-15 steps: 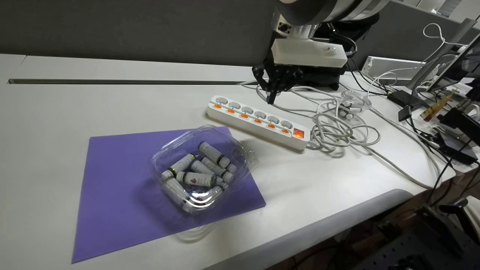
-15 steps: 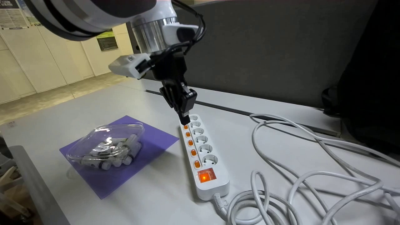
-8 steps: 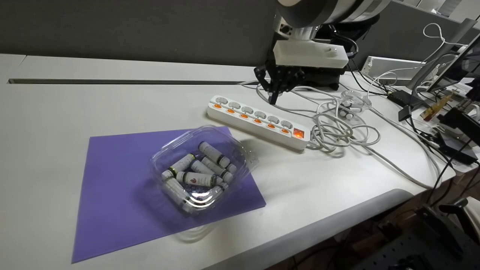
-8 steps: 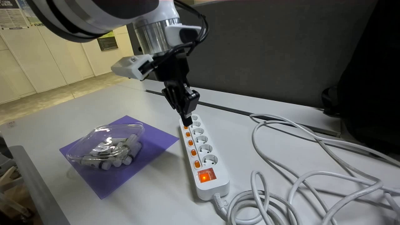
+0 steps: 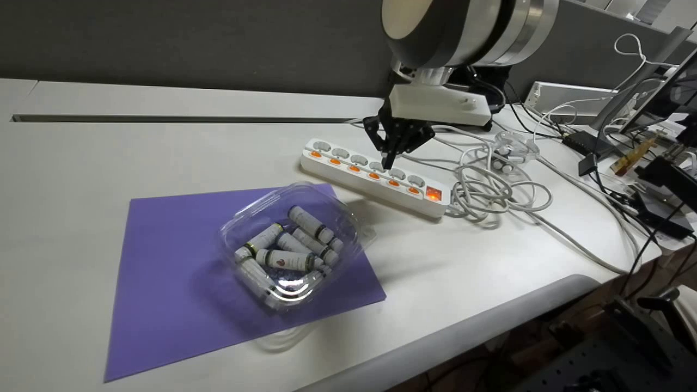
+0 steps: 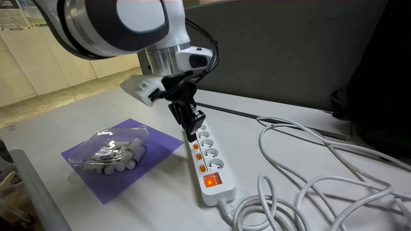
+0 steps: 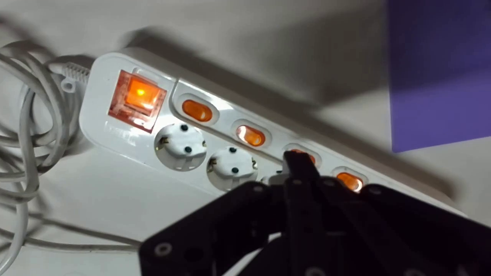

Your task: Switch on the socket fourth from the left

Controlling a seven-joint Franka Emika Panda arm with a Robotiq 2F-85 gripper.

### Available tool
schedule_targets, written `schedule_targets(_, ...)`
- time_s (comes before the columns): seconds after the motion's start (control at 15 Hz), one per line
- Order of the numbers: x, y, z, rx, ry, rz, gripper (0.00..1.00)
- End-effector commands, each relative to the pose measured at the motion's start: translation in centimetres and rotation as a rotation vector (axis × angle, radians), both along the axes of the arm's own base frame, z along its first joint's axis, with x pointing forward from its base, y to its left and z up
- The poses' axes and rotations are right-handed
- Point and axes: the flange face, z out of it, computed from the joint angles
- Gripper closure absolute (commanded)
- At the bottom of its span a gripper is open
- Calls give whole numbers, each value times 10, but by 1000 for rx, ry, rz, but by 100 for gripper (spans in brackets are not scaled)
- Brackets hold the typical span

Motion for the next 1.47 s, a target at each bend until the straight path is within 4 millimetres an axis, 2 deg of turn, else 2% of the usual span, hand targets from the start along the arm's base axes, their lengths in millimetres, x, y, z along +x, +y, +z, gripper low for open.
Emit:
schedule_targets(0.0,10,4,-9,19,-18,7,100)
schedule_targets(0.6,20,5,-30,50,-14,-2,100)
schedule_targets(1.4,32,-14,-61,70,94,-51,100)
